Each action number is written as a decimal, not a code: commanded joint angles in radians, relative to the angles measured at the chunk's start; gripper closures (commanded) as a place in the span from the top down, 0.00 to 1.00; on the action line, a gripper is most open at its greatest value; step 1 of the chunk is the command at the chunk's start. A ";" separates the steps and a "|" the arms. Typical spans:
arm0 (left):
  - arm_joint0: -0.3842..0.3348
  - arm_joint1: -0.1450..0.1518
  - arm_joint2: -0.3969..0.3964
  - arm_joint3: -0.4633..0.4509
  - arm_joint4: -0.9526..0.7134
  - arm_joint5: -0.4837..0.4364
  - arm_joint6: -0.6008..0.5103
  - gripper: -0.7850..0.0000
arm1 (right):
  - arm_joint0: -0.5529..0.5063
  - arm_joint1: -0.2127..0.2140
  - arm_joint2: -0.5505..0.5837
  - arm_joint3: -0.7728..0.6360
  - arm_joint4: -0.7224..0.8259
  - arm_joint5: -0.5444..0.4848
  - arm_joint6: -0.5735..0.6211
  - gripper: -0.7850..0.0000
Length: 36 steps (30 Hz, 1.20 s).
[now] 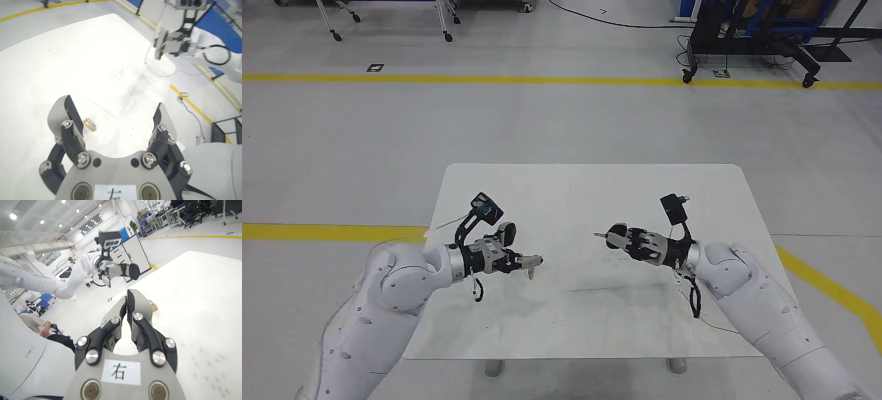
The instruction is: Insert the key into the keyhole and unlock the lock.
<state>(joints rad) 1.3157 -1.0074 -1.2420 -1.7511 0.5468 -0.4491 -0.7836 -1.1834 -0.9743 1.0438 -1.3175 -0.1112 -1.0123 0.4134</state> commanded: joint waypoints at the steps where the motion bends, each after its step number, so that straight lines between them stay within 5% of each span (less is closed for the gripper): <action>1: 0.039 0.001 0.003 -0.032 0.082 0.103 -0.001 1.00 | 0.001 0.000 -0.002 0.000 0.000 0.000 0.003 0.00; 8: -0.008 -0.022 0.135 0.040 0.230 0.289 -0.012 1.00 | 0.001 0.000 -0.002 0.000 0.000 0.000 0.003 0.00; 10: -0.036 -0.032 0.168 0.067 0.240 0.321 -0.008 0.85 | 0.001 0.000 -0.002 0.000 0.000 0.000 0.003 0.00; 18: -0.134 -0.062 0.248 0.192 0.151 0.327 -0.065 0.49 | 0.001 0.000 -0.002 0.000 0.000 0.000 0.003 0.00; 27: -0.161 -0.071 0.268 0.217 0.165 0.346 -0.079 0.32 | 0.001 0.000 -0.002 0.000 0.000 0.000 0.003 0.00; 32: -0.162 -0.072 0.275 0.216 0.177 0.344 -0.104 0.00 | 0.001 0.000 -0.002 0.000 0.000 0.000 0.003 0.00; 36: -0.162 -0.071 0.283 0.210 0.205 0.349 -0.134 0.00 | 0.001 0.000 -0.002 0.000 0.000 0.000 0.003 0.00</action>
<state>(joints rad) 1.1522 -1.0788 -0.9607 -1.5378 0.7456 -0.1015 -0.9138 -1.1826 -0.9746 1.0418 -1.3172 -0.1109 -1.0123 0.4168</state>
